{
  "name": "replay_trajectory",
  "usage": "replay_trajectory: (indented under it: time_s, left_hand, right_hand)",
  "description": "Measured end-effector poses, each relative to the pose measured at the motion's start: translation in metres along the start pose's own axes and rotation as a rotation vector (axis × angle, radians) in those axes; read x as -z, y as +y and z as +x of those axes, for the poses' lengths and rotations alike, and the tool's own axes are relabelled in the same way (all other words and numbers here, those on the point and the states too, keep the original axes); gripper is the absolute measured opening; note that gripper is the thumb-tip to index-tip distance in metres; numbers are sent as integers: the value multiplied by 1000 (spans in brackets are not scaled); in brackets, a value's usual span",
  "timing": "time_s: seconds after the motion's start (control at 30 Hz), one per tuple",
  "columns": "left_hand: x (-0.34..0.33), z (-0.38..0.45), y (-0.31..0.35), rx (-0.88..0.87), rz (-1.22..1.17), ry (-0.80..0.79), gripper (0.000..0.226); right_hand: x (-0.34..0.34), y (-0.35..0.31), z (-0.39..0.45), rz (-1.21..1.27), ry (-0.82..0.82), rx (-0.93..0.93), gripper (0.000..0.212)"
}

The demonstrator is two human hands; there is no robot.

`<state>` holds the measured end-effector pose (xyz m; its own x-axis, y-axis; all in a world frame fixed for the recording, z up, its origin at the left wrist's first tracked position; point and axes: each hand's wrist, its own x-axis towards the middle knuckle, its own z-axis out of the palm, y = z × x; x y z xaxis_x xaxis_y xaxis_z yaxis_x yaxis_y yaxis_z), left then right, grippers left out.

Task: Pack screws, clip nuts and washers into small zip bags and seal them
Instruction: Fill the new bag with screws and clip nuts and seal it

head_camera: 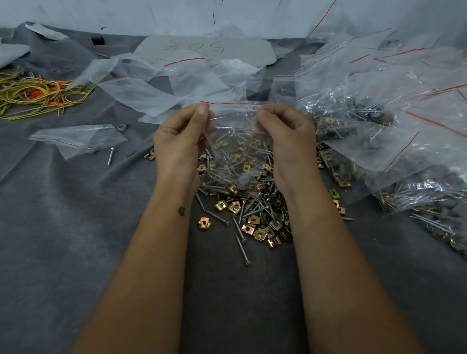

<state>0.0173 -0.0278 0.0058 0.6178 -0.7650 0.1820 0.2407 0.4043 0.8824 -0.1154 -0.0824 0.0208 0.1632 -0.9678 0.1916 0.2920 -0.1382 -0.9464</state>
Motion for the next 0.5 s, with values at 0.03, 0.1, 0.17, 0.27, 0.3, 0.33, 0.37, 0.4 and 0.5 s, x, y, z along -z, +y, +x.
replay_trajectory:
  time_s: [0.03, 0.1, 0.17, 0.27, 0.3, 0.33, 0.37, 0.4, 0.5]
  left_hand:
    - [0, 0, 0, -5, -2, -14, 6]
    - [-2, -1, -1, -14, -7, -31, 6]
    - [-2, -1, -1, -14, -9, -22, 6]
    - [-3, -1, -1, -3, -5, 0, 7]
    - [-2, -1, -2, -1, 1, 0, 7]
    - [-2, -1, -2, -1, 6, -5, 6]
    - [-2, -1, -1, -2, 8, -11, 6]
    - [-2, -2, -2, -4, 8, -16, 6]
    - [-2, -3, -1, -6, 8, -35, 6]
  right_hand:
    - [0, 0, 0, -1, -7, 2, 19]
    - [1, 0, 1, -17, -16, 21, 21]
    - [2, 1, 1, -47, -24, 39, 17]
    - [1, 2, 1, -75, -23, 37, 13]
    - [1, 2, 0, -58, -19, 24, 14]
    - [0, 1, 0, -34, -19, 10, 14]
    - [0, 1, 0, -14, -24, -1, 15]
    - [0, 1, 0, -5, -35, -6, 16]
    - [-1, 0, -1, -22, -56, -1, 17]
